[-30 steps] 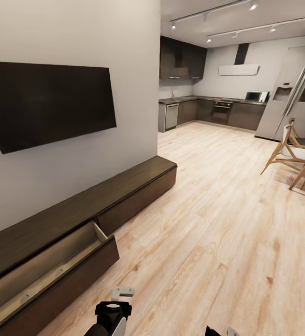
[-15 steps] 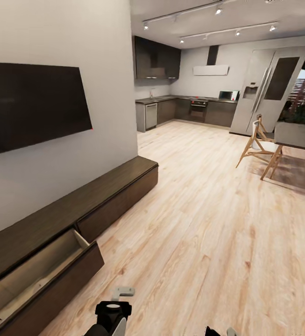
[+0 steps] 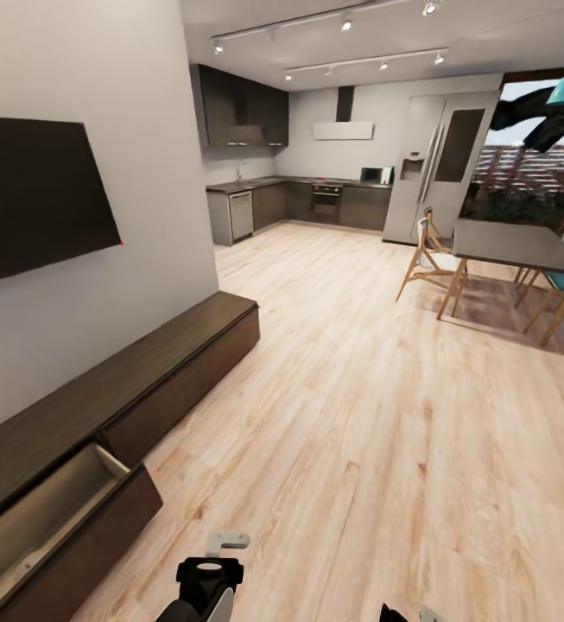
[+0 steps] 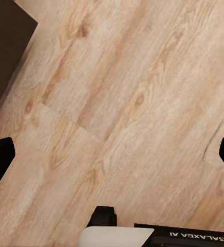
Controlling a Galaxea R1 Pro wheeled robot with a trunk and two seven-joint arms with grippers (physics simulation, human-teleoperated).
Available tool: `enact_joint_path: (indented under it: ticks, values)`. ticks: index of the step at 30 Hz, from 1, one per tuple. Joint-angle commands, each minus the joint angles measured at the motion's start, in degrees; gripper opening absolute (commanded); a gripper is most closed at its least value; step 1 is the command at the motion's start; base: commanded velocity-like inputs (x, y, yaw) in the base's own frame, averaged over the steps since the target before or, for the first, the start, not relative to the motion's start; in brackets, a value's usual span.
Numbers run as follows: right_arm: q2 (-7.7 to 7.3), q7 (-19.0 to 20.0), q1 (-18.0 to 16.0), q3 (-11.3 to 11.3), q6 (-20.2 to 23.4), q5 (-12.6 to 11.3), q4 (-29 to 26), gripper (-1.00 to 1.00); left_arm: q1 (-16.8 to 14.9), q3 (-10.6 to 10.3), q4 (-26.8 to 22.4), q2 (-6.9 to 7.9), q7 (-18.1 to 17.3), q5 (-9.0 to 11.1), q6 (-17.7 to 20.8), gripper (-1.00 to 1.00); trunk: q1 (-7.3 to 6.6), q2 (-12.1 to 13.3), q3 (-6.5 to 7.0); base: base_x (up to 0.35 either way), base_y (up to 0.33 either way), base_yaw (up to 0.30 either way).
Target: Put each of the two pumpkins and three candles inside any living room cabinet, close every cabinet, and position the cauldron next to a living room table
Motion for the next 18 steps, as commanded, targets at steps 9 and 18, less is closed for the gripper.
enact_joint_path:
  ticks: [9,18]
  values:
    - [-0.02,-0.3,-0.1,0.4,-0.3,-0.4,0.0,1.0,0.0,-0.1,-0.1,0.04,0.5,0.7,0.0,1.0,0.0,0.0,-0.06,0.0,0.0,-0.285]
    - [-0.09,-0.3,-0.1,0.4,-0.3,-0.5,0.0,1.0,0.0,-0.2,-0.1,0.07,0.5,0.6,-0.1,1.0,0.0,0.0,-0.03,0.0,0.0,-0.285]
